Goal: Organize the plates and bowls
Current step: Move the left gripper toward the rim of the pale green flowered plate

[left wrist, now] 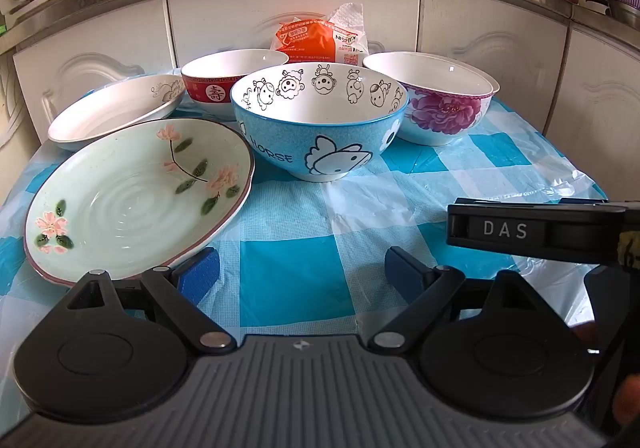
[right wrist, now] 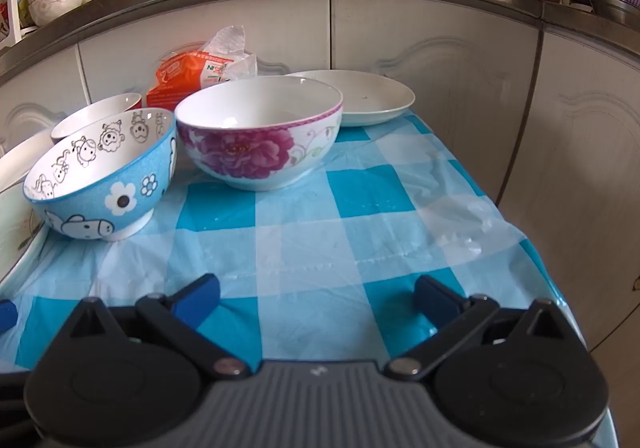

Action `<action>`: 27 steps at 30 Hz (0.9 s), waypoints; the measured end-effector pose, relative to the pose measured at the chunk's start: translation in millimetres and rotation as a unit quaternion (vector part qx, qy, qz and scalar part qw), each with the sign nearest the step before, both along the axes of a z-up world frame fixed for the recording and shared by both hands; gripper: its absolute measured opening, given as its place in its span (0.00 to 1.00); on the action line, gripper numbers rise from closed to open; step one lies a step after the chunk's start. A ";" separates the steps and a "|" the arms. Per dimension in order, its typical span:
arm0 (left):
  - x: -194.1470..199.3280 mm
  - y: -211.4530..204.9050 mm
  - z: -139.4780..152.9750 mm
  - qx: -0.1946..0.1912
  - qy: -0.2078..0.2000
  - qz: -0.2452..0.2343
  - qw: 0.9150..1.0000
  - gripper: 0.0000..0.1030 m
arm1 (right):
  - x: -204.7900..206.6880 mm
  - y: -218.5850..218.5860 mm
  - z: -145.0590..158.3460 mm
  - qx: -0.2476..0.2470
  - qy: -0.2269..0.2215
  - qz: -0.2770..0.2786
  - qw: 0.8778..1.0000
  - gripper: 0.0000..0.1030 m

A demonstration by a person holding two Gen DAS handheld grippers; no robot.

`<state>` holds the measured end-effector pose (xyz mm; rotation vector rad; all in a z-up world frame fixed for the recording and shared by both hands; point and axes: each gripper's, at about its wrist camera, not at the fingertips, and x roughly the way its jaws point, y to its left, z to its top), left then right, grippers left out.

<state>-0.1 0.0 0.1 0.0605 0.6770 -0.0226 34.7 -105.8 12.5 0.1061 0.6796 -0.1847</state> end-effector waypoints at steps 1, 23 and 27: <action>-0.1 -0.1 0.0 0.000 0.000 0.000 1.000 1.00 | 0.0 -0.3 0.0 0.001 0.000 0.000 1.000 1.00; -63.8 16.4 67.0 0.014 -0.055 0.042 0.998 1.00 | -62.9 5.9 57.1 -0.028 -0.075 0.021 0.997 0.99; -79.3 32.9 90.4 0.020 -0.070 0.057 0.996 1.00 | -84.3 13.4 90.6 -0.037 -0.119 0.027 0.992 0.99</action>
